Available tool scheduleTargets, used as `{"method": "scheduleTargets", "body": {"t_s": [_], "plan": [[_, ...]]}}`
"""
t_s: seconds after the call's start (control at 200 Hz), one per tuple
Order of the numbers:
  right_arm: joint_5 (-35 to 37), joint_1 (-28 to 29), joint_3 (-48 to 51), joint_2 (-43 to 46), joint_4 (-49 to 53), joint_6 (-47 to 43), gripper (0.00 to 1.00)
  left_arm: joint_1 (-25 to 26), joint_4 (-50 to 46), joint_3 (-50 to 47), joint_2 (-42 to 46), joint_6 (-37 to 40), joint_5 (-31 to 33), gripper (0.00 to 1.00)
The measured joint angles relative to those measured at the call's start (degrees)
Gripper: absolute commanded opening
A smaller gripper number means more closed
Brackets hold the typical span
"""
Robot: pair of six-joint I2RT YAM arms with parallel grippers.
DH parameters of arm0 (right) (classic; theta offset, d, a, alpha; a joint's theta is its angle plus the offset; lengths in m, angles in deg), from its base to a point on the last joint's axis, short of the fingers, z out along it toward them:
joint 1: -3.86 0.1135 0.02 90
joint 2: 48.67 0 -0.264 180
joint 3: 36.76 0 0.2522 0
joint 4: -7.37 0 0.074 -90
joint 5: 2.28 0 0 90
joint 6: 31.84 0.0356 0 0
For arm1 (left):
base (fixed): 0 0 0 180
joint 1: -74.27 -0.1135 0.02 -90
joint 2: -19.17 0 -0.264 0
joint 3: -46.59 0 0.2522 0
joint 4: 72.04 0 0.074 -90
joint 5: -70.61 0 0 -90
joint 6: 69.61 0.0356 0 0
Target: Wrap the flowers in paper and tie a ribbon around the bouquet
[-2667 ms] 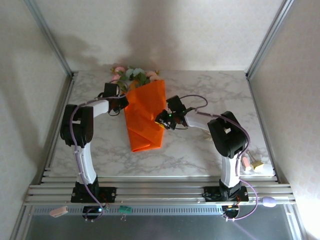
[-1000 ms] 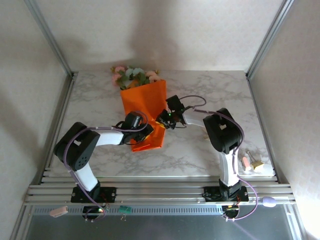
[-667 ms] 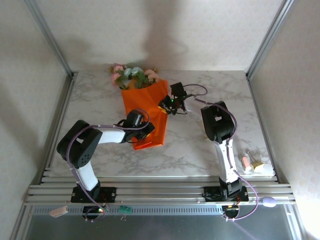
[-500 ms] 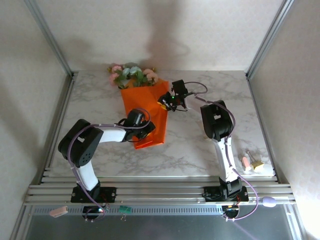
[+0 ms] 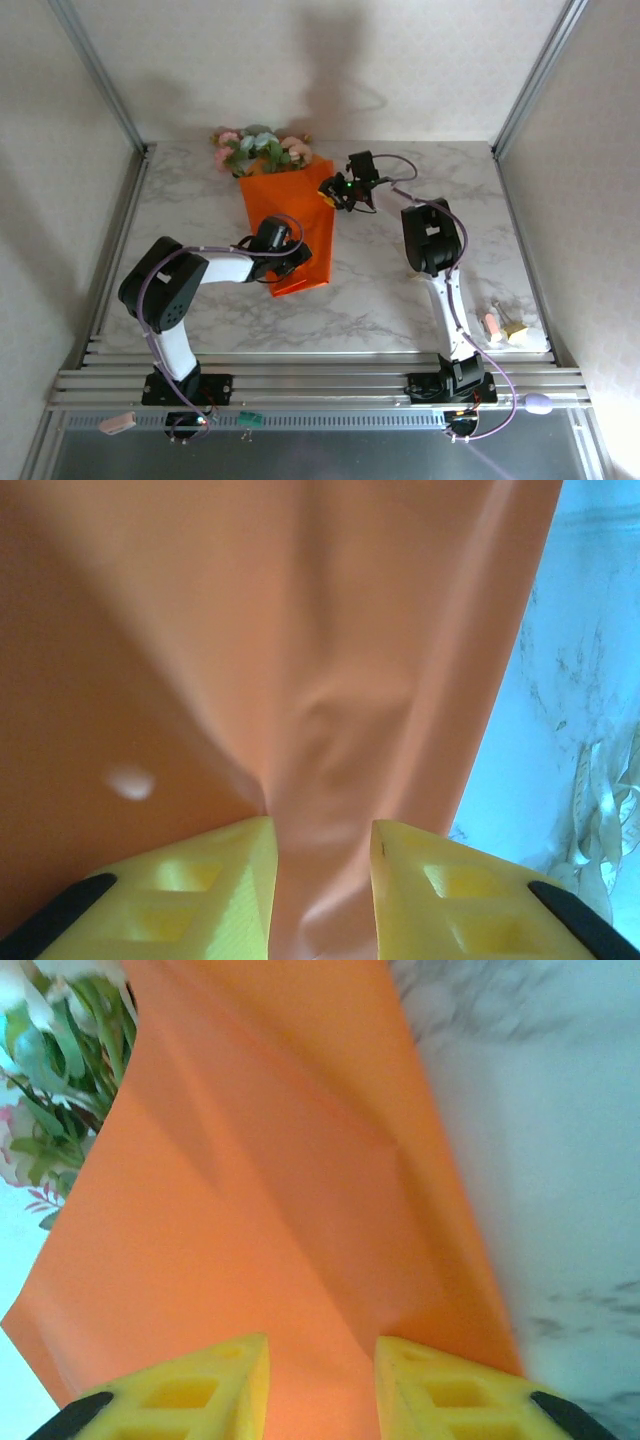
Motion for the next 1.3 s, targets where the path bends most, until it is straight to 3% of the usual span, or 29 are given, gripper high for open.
{"method": "scheduleTargets", "body": {"t_s": [0.325, 0.551, 0.706, 0.856, 1.026, 1.301], "plan": [[0.8, 0.1, 13.7, 15.9, -2.7, -1.6, 0.34, 0.0, -0.8, -1.8, 1.8, 3.4, 0.2, 0.29], [0.9, 6.1, 19.4, 14.8, -3.9, -1.6, 0.33, 0.0, -2.1, -1.6, 2.1, 4.4, 0.2, 0.29], [1.7, 6.1, 11.6, 7.1, -0.1, -1.7, 0.31, 0.0, -2.0, -2.1, 2.4, 5.0, 0.2, 0.28], [7.1, 4.9, 5.0, 3.7, 2.4, -1.9, 0.32, 0.0, -1.4, -3.3, 3.1, 5.3, 0.2, 0.27], [6.5, 4.0, -3.1, -0.8, 6.0, -0.5, 0.34, -0.1, 2.1, -5.7, 3.8, 5.3, 0.2, 0.26], [3.2, 3.7, -24.2, -12.9, 11.9, 2.6, 0.34, -0.8, 3.7, -6.3, 3.5, 5.9, 0.1, 0.25]]}}
